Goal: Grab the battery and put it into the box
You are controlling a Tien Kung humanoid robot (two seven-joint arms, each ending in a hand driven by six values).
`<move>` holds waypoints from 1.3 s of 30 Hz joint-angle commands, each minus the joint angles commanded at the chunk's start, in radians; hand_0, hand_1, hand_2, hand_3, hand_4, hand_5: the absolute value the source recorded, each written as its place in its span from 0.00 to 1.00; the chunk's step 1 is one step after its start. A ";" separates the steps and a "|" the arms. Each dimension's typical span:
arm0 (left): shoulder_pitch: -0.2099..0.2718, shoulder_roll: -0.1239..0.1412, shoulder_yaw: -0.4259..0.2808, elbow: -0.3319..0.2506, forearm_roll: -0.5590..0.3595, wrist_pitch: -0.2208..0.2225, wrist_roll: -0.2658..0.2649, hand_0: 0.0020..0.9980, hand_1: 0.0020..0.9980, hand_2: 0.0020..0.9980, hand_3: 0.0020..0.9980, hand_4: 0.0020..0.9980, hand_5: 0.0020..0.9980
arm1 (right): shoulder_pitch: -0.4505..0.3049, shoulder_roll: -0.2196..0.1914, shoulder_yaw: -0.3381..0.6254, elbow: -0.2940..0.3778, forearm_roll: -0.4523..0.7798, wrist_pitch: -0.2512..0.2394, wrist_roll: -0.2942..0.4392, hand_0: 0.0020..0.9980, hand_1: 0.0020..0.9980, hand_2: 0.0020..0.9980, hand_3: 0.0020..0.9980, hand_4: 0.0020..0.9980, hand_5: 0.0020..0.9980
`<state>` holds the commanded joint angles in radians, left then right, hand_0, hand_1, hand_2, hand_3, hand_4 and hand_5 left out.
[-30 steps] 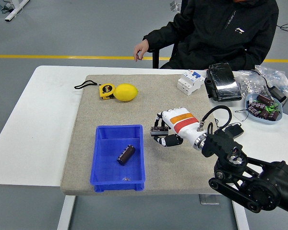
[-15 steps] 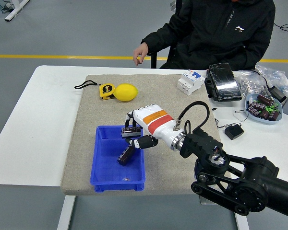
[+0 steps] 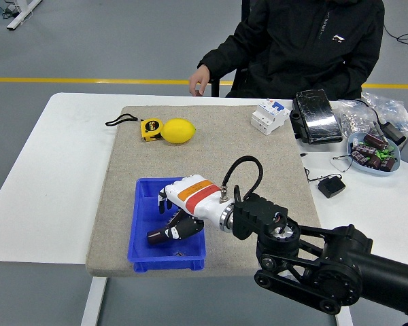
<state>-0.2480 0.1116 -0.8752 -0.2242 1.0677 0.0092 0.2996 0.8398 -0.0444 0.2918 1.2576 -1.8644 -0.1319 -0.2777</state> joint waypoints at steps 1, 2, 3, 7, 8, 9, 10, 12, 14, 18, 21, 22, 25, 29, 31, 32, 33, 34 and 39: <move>0.000 0.000 0.000 0.000 0.001 0.000 0.000 0.73 0.69 0.65 0.58 0.63 0.55 | 0.000 -0.001 0.003 -0.001 0.000 -0.001 0.000 0.41 0.57 0.72 0.87 0.98 0.45; 0.000 0.000 -0.001 0.000 0.002 0.000 0.001 0.73 0.69 0.65 0.58 0.63 0.55 | -0.001 -0.003 0.009 -0.002 -0.001 -0.001 0.000 0.44 0.59 0.75 0.90 1.00 0.47; -0.001 0.000 0.000 0.000 0.001 0.000 0.001 0.73 0.69 0.65 0.58 0.63 0.55 | -0.002 -0.004 0.013 -0.003 -0.002 -0.001 0.000 0.44 0.59 0.75 0.90 1.00 0.47; -0.001 -0.001 0.001 0.000 0.002 -0.001 0.000 0.73 0.69 0.65 0.58 0.63 0.55 | -0.015 -0.017 0.054 -0.006 -0.012 -0.014 0.005 0.44 0.59 0.75 0.90 1.00 0.47; -0.002 -0.002 0.002 0.000 0.001 -0.001 0.000 0.73 0.69 0.65 0.58 0.63 0.55 | -0.018 -0.022 0.067 -0.007 -0.014 -0.019 0.008 0.44 0.59 0.75 0.89 1.00 0.48; -0.002 -0.002 0.003 0.000 0.001 -0.001 -0.001 0.73 0.69 0.65 0.58 0.63 0.55 | -0.025 -0.034 0.094 -0.011 -0.018 -0.026 0.012 0.44 0.59 0.75 0.89 1.00 0.48; -0.003 -0.003 0.004 0.000 -0.001 -0.001 -0.002 0.73 0.69 0.65 0.58 0.63 0.55 | -0.032 -0.045 0.119 -0.017 -0.020 -0.032 0.017 0.44 0.59 0.75 0.89 1.00 0.48; -0.004 -0.004 0.008 0.001 -0.006 0.000 -0.004 0.73 0.69 0.65 0.58 0.63 0.55 | -0.044 -0.066 0.168 -0.029 -0.020 -0.045 0.024 0.44 0.59 0.75 0.89 1.00 0.48; -0.004 -0.005 0.009 0.002 -0.008 0.001 -0.007 0.73 0.69 0.65 0.58 0.63 0.55 | -0.065 -0.097 0.241 -0.056 -0.010 -0.065 0.033 0.46 0.59 0.74 0.86 0.99 0.47; -0.003 -0.007 0.011 0.003 -0.008 0.004 -0.012 0.73 0.69 0.65 0.58 0.63 0.55 | -0.120 -0.152 0.359 -0.095 0.107 -0.116 0.077 0.46 0.59 0.74 0.86 0.99 0.47; 0.000 -0.010 0.008 0.005 -0.005 0.007 -0.016 0.73 0.69 0.65 0.58 0.63 0.55 | -0.178 -0.188 0.437 -0.099 0.241 -0.149 0.147 0.61 0.68 0.79 0.85 1.00 0.52; 0.001 -0.011 0.009 0.006 -0.006 0.007 -0.017 0.73 0.69 0.65 0.58 0.63 0.55 | -0.193 -0.196 0.455 -0.096 0.280 -0.154 0.169 0.61 0.68 0.79 0.85 1.00 0.52; 0.003 -0.015 0.015 0.007 -0.012 0.008 -0.021 0.73 0.69 0.65 0.58 0.63 0.55 | -0.243 -0.213 0.505 -0.084 0.397 -0.153 0.242 0.61 0.68 0.79 0.85 1.00 0.52; 0.008 -0.022 0.026 0.009 -0.023 0.010 -0.028 0.73 0.70 0.65 0.58 0.63 0.54 | -0.316 -0.214 0.575 -0.070 0.573 -0.100 0.310 0.71 0.75 0.83 0.86 1.00 0.73; 0.012 -0.025 0.031 0.011 -0.029 0.012 -0.033 0.73 0.70 0.65 0.58 0.63 0.54 | -0.356 -0.207 0.613 -0.063 0.657 -0.062 0.325 0.71 0.75 0.83 0.86 1.00 0.73; 0.014 -0.027 0.033 0.012 -0.031 0.012 -0.035 0.73 0.70 0.65 0.58 0.63 0.54 | -0.375 -0.202 0.631 -0.058 0.703 -0.045 0.333 0.81 0.82 0.86 0.89 1.00 0.83; 0.016 -0.028 0.034 0.013 -0.032 0.013 -0.038 0.73 0.70 0.65 0.58 0.63 0.54 | -0.392 -0.198 0.645 -0.054 0.735 -0.033 0.340 0.81 0.82 0.86 0.89 1.00 0.83; 0.019 -0.030 0.035 0.014 -0.033 0.014 -0.040 0.73 0.70 0.65 0.58 0.63 0.54 | -0.414 -0.192 0.662 -0.048 0.781 -0.020 0.350 0.81 0.82 0.86 0.89 1.00 0.83; 0.034 -0.042 0.038 0.019 -0.030 0.016 -0.050 0.73 0.70 0.65 0.58 0.63 0.54 | -0.504 -0.158 0.713 -0.026 0.989 0.024 0.398 0.87 0.87 0.88 0.91 1.00 0.91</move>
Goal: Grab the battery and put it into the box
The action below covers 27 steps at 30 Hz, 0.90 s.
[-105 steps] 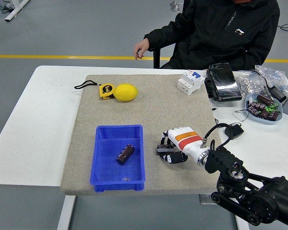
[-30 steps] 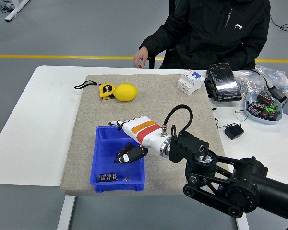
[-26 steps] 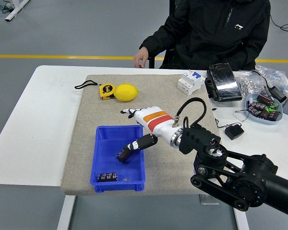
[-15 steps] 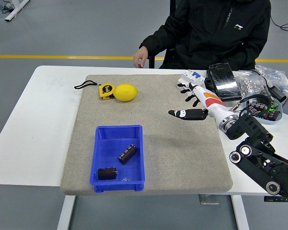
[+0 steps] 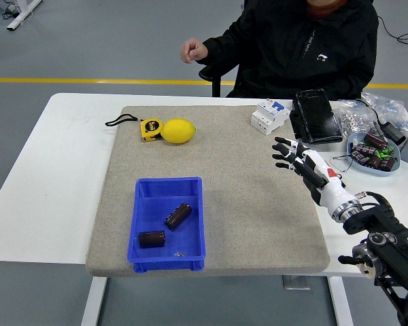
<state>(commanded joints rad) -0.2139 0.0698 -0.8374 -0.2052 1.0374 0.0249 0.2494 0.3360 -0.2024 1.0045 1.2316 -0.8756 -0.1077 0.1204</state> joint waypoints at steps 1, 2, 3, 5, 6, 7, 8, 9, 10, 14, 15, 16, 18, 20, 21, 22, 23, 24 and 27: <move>0.003 -0.002 0.001 0.001 0.000 0.001 -0.003 0.73 0.70 0.65 0.58 0.63 0.54 | -0.016 0.006 0.007 0.002 0.039 0.006 0.008 0.87 0.87 0.88 0.91 1.00 0.91; 0.006 -0.004 0.000 0.002 0.001 0.002 -0.005 0.73 0.70 0.65 0.58 0.63 0.54 | -0.030 0.012 0.013 0.004 0.085 0.013 0.014 0.87 0.87 0.88 0.91 1.00 0.91; 0.007 -0.006 0.000 0.003 0.003 0.002 -0.006 0.73 0.70 0.65 0.58 0.63 0.54 | -0.040 0.016 0.018 0.006 0.124 0.018 0.019 0.87 0.87 0.88 0.91 1.00 0.91; 0.009 -0.010 0.005 0.004 0.001 0.003 -0.011 0.73 0.70 0.66 0.58 0.63 0.54 | -0.072 0.028 0.036 0.012 0.189 0.027 0.034 0.90 0.88 0.89 0.92 1.00 0.95; 0.010 -0.011 0.008 0.005 0.000 0.003 -0.012 0.73 0.70 0.66 0.58 0.63 0.54 | -0.084 0.032 0.045 0.014 0.178 0.029 0.039 0.90 0.88 0.89 0.92 1.00 0.95; 0.010 -0.012 0.012 0.005 -0.002 0.003 -0.014 0.73 0.70 0.66 0.58 0.63 0.54 | -0.097 0.036 0.055 0.018 0.161 0.031 0.046 0.90 0.88 0.89 0.92 1.00 0.95; 0.011 -0.013 0.015 0.005 -0.004 0.004 -0.016 0.73 0.70 0.66 0.58 0.63 0.54 | -0.112 0.040 0.066 0.022 0.136 0.032 0.054 0.90 0.88 0.89 0.92 1.00 0.95; 0.012 -0.014 0.017 0.006 -0.005 0.004 -0.018 0.73 0.70 0.66 0.58 0.63 0.54 | -0.124 0.042 0.075 0.025 0.116 0.032 0.061 0.90 0.88 0.89 0.92 1.00 0.95; 0.012 -0.014 0.019 0.006 -0.006 0.005 -0.020 0.73 0.70 0.66 0.58 0.63 0.54 | -0.132 0.044 0.082 0.028 0.100 0.033 0.066 0.90 0.88 0.89 0.92 1.00 0.95; 0.015 -0.014 0.029 0.008 -0.014 0.004 -0.025 0.73 0.70 0.66 0.58 0.63 0.54 | -0.173 0.041 0.113 0.046 0.055 0.031 0.092 0.90 0.87 0.89 0.91 1.00 0.96; 0.017 -0.013 0.038 0.008 -0.022 0.005 -0.028 0.73 0.70 0.66 0.58 0.63 0.54 | -0.185 0.040 0.122 0.050 0.047 0.030 0.095 0.90 0.87 0.89 0.91 1.00 0.96; 0.019 -0.012 0.043 0.008 -0.028 0.005 -0.029 0.73 0.70 0.66 0.58 0.63 0.54 | -0.193 0.039 0.129 0.053 0.042 0.030 0.098 0.90 0.87 0.89 0.91 1.00 0.96; 0.021 -0.012 0.055 0.009 -0.043 0.006 -0.034 0.73 0.70 0.66 0.58 0.63 0.54 | -0.211 0.037 0.144 0.059 0.035 0.032 0.102 0.87 0.86 0.88 0.90 1.00 0.95; 0.026 -0.011 0.076 0.011 -0.068 0.009 -0.042 0.73 0.70 0.66 0.58 0.63 0.54 | -0.232 0.036 0.162 0.065 0.026 0.034 0.106 0.87 0.86 0.88 0.90 1.00 0.95; 0.029 -0.010 0.088 0.011 -0.079 0.009 -0.046 0.73 0.70 0.66 0.58 0.63 0.54 | -0.241 0.037 0.169 0.067 0.025 0.035 0.108 0.87 0.86 0.88 0.90 1.00 0.95; 0.032 -0.010 0.096 0.012 -0.087 0.010 -0.049 0.73 0.70 0.66 0.58 0.63 0.54 | -0.248 0.038 0.174 0.068 0.024 0.037 0.110 0.87 0.86 0.88 0.90 1.00 0.95; 0.035 -0.009 0.098 0.012 -0.089 0.010 -0.051 0.73 0.70 0.66 0.58 0.63 0.54 | -0.255 0.039 0.177 0.070 0.023 0.038 0.112 0.86 0.85 0.87 0.90 1.00 0.95; 0.039 -0.009 0.096 0.013 -0.086 0.010 -0.051 0.73 0.70 0.66 0.58 0.63 0.54 | -0.261 0.040 0.180 0.071 0.021 0.040 0.113 0.86 0.85 0.87 0.90 1.00 0.95; 0.049 -0.008 0.093 0.013 -0.077 0.008 -0.050 0.73 0.70 0.66 0.58 0.63 0.54 | -0.271 0.044 0.180 0.076 0.020 0.044 0.115 0.86 0.85 0.87 0.90 1.00 0.95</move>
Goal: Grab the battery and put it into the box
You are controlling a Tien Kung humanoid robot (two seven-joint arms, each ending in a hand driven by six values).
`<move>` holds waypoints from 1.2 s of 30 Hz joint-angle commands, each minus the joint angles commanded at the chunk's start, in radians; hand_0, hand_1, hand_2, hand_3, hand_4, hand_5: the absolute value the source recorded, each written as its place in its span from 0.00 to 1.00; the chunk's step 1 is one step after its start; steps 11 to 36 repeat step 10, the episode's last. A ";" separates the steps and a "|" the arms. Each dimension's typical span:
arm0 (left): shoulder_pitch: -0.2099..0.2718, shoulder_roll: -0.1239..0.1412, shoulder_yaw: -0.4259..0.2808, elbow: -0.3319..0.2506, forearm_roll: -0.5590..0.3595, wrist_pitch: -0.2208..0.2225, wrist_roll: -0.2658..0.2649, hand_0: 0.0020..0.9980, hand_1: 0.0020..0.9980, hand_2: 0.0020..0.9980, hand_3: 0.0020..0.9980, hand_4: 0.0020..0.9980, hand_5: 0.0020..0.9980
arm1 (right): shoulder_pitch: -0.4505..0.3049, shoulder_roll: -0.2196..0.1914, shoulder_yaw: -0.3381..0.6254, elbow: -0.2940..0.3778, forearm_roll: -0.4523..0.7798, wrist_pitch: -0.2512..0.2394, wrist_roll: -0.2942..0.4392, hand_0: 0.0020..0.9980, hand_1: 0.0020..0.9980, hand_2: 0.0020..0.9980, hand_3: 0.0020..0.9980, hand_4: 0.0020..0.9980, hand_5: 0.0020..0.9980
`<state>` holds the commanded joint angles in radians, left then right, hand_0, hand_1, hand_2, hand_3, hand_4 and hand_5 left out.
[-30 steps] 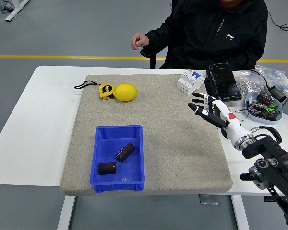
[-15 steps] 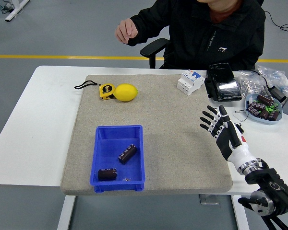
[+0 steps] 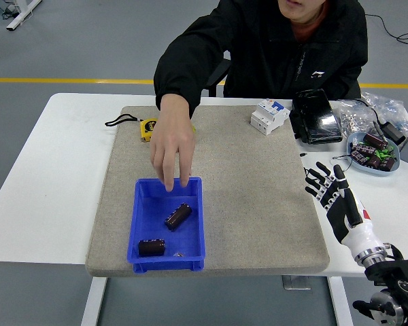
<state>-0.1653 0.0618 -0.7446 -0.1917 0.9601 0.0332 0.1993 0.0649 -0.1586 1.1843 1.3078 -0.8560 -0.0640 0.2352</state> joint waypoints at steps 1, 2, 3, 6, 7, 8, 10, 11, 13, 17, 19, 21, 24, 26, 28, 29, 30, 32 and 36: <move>0.002 0.001 0.002 0.000 0.001 -0.001 0.000 0.73 0.70 0.66 0.58 0.63 0.54 | -0.002 0.001 0.000 0.002 -0.001 0.001 0.000 0.86 0.85 0.87 0.90 1.00 0.95; 0.004 0.001 0.003 -0.001 0.002 -0.001 0.000 0.73 0.70 0.66 0.58 0.63 0.54 | -0.004 0.003 0.000 0.005 -0.003 0.001 0.000 0.86 0.85 0.87 0.89 1.00 0.94; 0.006 0.001 0.004 -0.001 0.004 -0.002 0.000 0.73 0.70 0.66 0.58 0.63 0.54 | -0.006 0.005 0.001 0.007 -0.005 0.001 -0.001 0.86 0.85 0.87 0.89 1.00 0.94; 0.008 0.003 0.009 -0.002 0.007 -0.003 0.000 0.73 0.70 0.66 0.58 0.63 0.54 | -0.010 0.007 0.004 0.016 -0.009 0.001 -0.002 0.86 0.85 0.87 0.89 1.00 0.94; 0.009 0.004 0.010 -0.002 0.009 -0.003 -0.001 0.73 0.70 0.66 0.58 0.63 0.54 | -0.010 0.008 0.006 0.018 -0.011 0.002 -0.003 0.86 0.85 0.87 0.89 1.00 0.94; 0.010 0.004 0.010 -0.002 0.011 -0.003 -0.001 0.73 0.70 0.66 0.58 0.63 0.54 | -0.011 0.009 0.007 0.019 -0.011 0.002 -0.003 0.86 0.85 0.87 0.89 1.00 0.94; 0.013 0.006 0.010 -0.001 0.016 -0.003 -0.003 0.73 0.70 0.66 0.58 0.63 0.54 | -0.013 0.011 0.013 0.021 -0.011 0.003 -0.004 0.86 0.85 0.87 0.89 1.00 0.94; 0.013 0.006 0.010 -0.001 0.016 -0.003 -0.003 0.73 0.70 0.66 0.58 0.63 0.54 | -0.013 0.011 0.013 0.021 -0.011 0.003 -0.004 0.86 0.85 0.87 0.89 1.00 0.94; 0.013 0.006 0.010 -0.001 0.016 -0.003 -0.003 0.73 0.70 0.66 0.58 0.63 0.54 | -0.013 0.011 0.013 0.021 -0.011 0.003 -0.004 0.86 0.85 0.87 0.89 1.00 0.94; 0.013 0.006 0.010 -0.001 0.016 -0.003 -0.003 0.73 0.70 0.66 0.58 0.63 0.54 | -0.013 0.011 0.013 0.021 -0.011 0.003 -0.004 0.86 0.85 0.87 0.89 1.00 0.94; 0.013 0.006 0.010 -0.001 0.016 -0.003 -0.003 0.73 0.70 0.66 0.58 0.63 0.54 | -0.013 0.011 0.013 0.021 -0.011 0.003 -0.004 0.86 0.85 0.87 0.89 1.00 0.94; 0.013 0.006 0.010 -0.001 0.016 -0.003 -0.003 0.73 0.70 0.66 0.58 0.63 0.54 | -0.013 0.011 0.013 0.021 -0.011 0.003 -0.004 0.86 0.85 0.87 0.89 1.00 0.94; 0.013 0.006 0.010 -0.001 0.016 -0.003 -0.003 0.73 0.70 0.66 0.58 0.63 0.54 | -0.013 0.011 0.013 0.021 -0.011 0.003 -0.004 0.86 0.85 0.87 0.89 1.00 0.94; 0.013 0.006 0.010 -0.001 0.016 -0.003 -0.003 0.73 0.70 0.66 0.58 0.63 0.54 | -0.013 0.011 0.013 0.021 -0.011 0.003 -0.004 0.86 0.85 0.87 0.89 1.00 0.94; 0.013 0.006 0.010 -0.001 0.016 -0.003 -0.003 0.73 0.70 0.66 0.58 0.63 0.54 | -0.013 0.011 0.013 0.021 -0.011 0.003 -0.004 0.86 0.85 0.87 0.89 1.00 0.94; 0.013 0.006 0.010 -0.001 0.016 -0.003 -0.003 0.73 0.70 0.66 0.58 0.63 0.54 | -0.013 0.011 0.013 0.021 -0.011 0.003 -0.004 0.86 0.85 0.87 0.89 1.00 0.94; 0.013 0.006 0.010 -0.001 0.016 -0.003 -0.003 0.73 0.70 0.66 0.58 0.63 0.54 | -0.013 0.011 0.013 0.021 -0.011 0.003 -0.004 0.86 0.85 0.87 0.89 1.00 0.94; 0.013 0.006 0.010 -0.001 0.016 -0.003 -0.003 0.73 0.70 0.66 0.58 0.63 0.54 | -0.013 0.011 0.013 0.021 -0.011 0.003 -0.004 0.86 0.85 0.87 0.89 1.00 0.94; 0.013 0.006 0.010 -0.001 0.016 -0.003 -0.003 0.73 0.70 0.66 0.58 0.63 0.54 | -0.013 0.011 0.013 0.021 -0.011 0.003 -0.004 0.86 0.85 0.87 0.89 1.00 0.94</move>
